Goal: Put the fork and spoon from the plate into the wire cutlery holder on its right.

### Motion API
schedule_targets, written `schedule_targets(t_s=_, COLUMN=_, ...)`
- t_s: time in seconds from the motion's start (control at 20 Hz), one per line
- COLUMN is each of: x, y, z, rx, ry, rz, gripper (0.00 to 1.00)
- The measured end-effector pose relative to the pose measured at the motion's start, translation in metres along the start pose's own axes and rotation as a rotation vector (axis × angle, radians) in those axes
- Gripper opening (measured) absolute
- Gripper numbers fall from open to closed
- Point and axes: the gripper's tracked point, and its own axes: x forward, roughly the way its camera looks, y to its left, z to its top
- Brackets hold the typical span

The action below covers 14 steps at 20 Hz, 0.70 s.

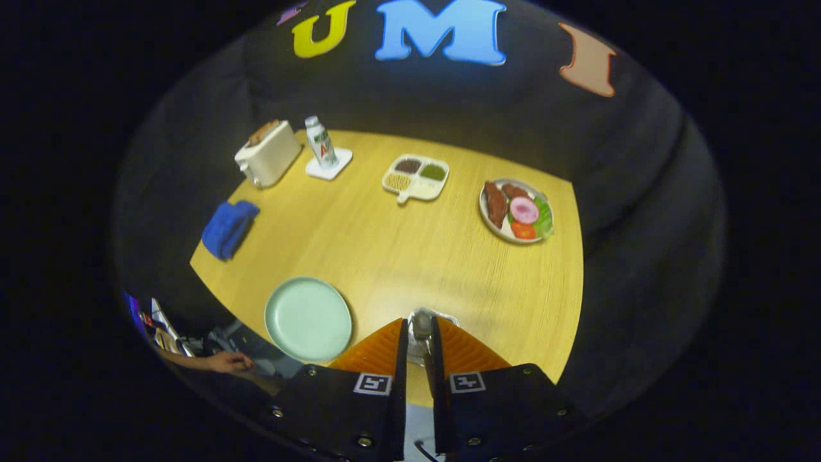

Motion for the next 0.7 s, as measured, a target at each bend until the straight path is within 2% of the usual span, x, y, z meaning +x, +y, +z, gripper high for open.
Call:
schedule_targets(t_s=0.1, x=-0.019, y=0.02, z=0.009, rx=0.045, ry=-0.156, rz=-0.019, gripper=0.18)
schedule_targets(t_s=0.3, x=-0.054, y=0.038, z=0.023, rx=0.088, ry=-0.382, rz=-0.088, gripper=0.18)
schedule_targets(t_s=0.55, x=-0.094, y=0.046, z=0.04, rx=0.095, ry=-0.57, rz=-0.197, gripper=0.18)
schedule_targets(t_s=0.7, x=-0.109, y=0.06, z=0.042, rx=0.069, ry=-0.639, rz=-0.208, gripper=0.18)
